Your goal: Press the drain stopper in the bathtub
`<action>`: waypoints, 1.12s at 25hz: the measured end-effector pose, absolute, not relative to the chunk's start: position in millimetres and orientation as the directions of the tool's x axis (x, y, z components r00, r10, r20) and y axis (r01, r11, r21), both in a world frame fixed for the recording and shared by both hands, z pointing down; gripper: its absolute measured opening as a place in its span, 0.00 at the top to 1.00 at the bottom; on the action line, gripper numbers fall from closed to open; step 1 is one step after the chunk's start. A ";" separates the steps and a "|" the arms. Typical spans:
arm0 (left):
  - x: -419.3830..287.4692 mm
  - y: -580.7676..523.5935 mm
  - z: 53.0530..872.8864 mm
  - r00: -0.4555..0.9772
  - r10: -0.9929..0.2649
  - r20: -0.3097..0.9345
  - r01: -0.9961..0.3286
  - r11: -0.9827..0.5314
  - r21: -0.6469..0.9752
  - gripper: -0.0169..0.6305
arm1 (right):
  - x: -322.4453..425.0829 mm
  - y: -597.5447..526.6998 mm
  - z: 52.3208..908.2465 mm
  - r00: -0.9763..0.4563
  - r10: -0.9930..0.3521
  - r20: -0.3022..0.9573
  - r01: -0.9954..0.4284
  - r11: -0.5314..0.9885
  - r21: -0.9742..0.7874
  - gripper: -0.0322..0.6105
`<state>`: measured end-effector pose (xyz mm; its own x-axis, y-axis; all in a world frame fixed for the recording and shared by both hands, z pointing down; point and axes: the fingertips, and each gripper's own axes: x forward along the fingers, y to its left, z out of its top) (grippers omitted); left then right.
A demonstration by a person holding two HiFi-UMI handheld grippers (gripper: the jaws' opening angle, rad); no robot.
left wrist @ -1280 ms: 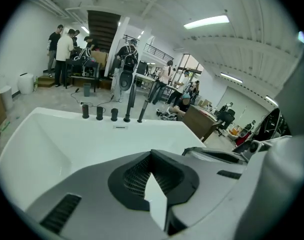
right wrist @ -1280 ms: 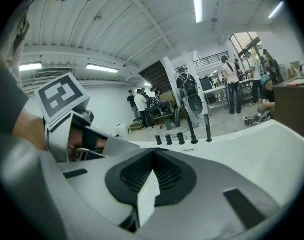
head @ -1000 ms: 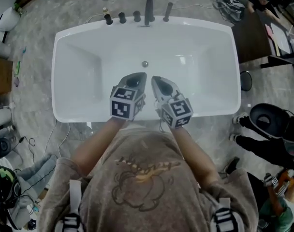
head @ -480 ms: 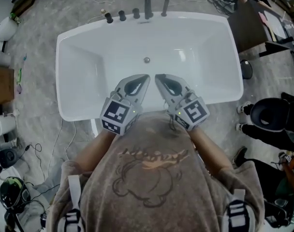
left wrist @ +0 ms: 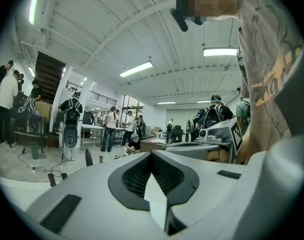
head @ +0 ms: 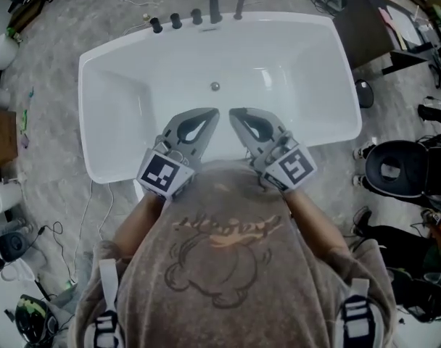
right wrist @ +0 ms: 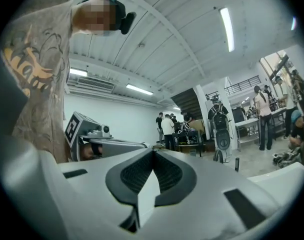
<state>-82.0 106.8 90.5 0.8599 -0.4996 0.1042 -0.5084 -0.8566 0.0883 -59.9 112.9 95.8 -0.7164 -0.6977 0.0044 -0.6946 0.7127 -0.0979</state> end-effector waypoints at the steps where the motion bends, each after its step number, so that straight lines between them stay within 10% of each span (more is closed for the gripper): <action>1: -82.3 108.2 91.2 0.860 -0.499 0.104 -0.507 -0.858 0.083 0.97 | -59.6 114.2 96.7 -0.715 -0.699 0.004 -0.696 0.711 -0.099 0.95; 28: -75.7 103.2 106.2 0.838 -0.534 0.115 -0.543 -0.835 0.082 0.97 | -59.1 114.2 111.2 -0.727 -0.685 0.056 -0.686 0.720 -0.106 0.95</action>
<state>-75.7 103.2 106.2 0.8379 -0.5335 0.1154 -0.5433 -0.8355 0.0824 -59.1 114.2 111.2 -0.7266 -0.6848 0.0556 -0.6863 0.7196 -0.1060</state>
